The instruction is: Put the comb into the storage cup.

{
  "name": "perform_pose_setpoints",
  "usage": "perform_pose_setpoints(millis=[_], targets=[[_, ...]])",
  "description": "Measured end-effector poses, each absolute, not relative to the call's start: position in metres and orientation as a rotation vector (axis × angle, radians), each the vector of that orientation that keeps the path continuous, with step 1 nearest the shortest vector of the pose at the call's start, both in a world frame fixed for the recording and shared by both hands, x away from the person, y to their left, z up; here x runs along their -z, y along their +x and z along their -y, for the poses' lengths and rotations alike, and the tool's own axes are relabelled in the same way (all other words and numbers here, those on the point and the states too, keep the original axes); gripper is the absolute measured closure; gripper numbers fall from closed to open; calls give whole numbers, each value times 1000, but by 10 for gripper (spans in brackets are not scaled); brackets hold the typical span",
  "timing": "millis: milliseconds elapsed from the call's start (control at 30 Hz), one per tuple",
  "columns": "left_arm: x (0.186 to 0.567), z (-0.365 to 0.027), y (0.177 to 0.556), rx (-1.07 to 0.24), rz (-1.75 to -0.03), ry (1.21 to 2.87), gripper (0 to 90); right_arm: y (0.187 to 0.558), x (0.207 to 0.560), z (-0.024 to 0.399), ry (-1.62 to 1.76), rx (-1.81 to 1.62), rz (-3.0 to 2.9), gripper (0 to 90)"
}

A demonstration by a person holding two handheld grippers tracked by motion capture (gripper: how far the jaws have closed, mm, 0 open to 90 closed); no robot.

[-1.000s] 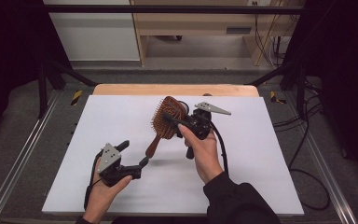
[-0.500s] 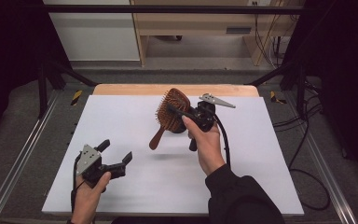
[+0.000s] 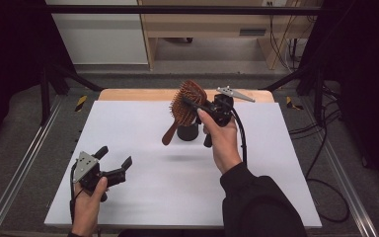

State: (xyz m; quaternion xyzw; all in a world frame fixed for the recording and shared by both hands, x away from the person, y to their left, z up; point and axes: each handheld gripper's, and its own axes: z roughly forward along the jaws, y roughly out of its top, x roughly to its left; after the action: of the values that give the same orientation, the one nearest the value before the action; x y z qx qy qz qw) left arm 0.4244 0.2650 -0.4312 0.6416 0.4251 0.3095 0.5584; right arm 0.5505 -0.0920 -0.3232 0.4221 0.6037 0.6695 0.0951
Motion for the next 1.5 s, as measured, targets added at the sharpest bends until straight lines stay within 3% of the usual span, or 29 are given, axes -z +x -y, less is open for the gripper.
perform_pose_setpoints(millis=[1500], targets=[[435, -270, 427, -713, -1014, 1500, 19, 608, 259, 98, 1190, -1884, -1714, 513]])
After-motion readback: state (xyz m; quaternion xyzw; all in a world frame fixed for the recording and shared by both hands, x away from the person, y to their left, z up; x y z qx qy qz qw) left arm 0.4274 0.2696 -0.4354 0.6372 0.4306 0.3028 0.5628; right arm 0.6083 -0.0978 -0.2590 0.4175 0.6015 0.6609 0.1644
